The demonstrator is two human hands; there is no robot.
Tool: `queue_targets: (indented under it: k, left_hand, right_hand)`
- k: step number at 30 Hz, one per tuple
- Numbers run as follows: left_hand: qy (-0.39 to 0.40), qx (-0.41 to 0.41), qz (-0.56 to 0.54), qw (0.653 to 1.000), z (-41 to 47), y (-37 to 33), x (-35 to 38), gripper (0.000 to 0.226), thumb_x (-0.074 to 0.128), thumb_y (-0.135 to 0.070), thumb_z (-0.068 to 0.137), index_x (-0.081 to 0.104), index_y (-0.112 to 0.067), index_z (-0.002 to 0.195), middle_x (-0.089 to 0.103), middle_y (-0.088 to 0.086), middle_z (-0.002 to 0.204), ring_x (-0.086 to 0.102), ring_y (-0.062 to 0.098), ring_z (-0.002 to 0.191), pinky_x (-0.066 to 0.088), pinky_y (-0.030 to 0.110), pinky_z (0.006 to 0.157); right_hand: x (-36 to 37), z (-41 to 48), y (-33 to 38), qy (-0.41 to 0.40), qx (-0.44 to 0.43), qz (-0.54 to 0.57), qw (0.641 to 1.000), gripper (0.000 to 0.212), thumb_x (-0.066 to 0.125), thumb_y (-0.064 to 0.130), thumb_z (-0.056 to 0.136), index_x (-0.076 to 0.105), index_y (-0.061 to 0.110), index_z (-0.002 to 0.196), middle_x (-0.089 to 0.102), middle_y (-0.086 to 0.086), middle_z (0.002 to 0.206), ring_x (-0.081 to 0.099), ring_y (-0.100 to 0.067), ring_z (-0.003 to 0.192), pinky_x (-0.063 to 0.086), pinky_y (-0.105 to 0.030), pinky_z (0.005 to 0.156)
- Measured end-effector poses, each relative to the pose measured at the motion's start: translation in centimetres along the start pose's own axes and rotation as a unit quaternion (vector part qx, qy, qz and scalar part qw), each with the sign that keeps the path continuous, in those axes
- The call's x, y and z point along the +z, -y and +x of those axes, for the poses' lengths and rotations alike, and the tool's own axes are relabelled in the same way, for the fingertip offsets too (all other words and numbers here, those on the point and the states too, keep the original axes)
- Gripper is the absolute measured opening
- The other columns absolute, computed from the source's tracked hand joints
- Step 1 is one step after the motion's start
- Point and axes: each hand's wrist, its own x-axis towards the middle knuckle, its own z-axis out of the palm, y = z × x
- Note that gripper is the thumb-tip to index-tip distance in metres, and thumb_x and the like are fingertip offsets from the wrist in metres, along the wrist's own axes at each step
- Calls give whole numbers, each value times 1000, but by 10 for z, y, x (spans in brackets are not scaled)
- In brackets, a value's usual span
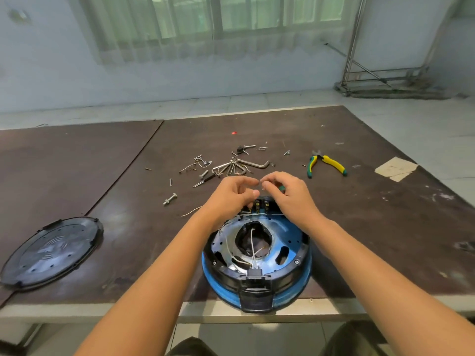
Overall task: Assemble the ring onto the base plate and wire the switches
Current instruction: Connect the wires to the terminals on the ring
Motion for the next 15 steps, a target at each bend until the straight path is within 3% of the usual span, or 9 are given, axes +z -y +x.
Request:
queue_targets:
  k: [3, 4, 8, 13, 15]
  left_hand:
    - [-12, 4, 18, 1000, 1, 6, 4, 38, 63, -18, 96, 55, -16, 133, 69, 6, 76, 63, 6, 69, 53, 23, 72]
    - [-22, 10, 26, 999, 1, 7, 4, 38, 63, -16, 96, 54, -16, 132, 69, 4, 74, 63, 5, 67, 51, 20, 68]
    - [-41, 43, 64, 996, 5, 11, 0, 35, 70, -17, 90, 57, -19, 123, 74, 3, 76, 70, 11, 75, 53, 30, 78]
    - [-81, 79, 171, 979, 10, 14, 6, 31, 84, -22, 77, 67, -20, 103, 71, -5, 72, 64, 1, 66, 45, 11, 65]
    - [-100, 84, 208, 969, 9, 18, 11, 22, 84, -27, 77, 70, -22, 93, 71, -9, 71, 64, -1, 66, 48, 12, 65]
  right_hand:
    - [2, -6, -4, -16, -1, -7, 1000, 15, 64, 12, 95, 75, 15, 105, 71, 0, 99, 62, -10, 91, 46, -16, 83]
    - [3, -6, -5, -14, 2, -12, 1000, 13, 66, 12, 94, 75, 14, 103, 71, 0, 98, 62, -10, 91, 47, -18, 83]
    - [5, -3, -9, -10, 6, -72, 997, 13, 64, 18, 96, 76, 14, 97, 65, -3, 98, 52, -17, 99, 40, -27, 86]
    - [8, 2, -12, 56, 75, -86, 992, 18, 59, 21, 98, 73, 11, 94, 57, -6, 113, 47, -22, 114, 40, -36, 98]
    - [9, 4, -14, 83, 101, -87, 988, 20, 59, 22, 97, 72, 11, 87, 55, -5, 118, 47, -21, 117, 38, -34, 98]
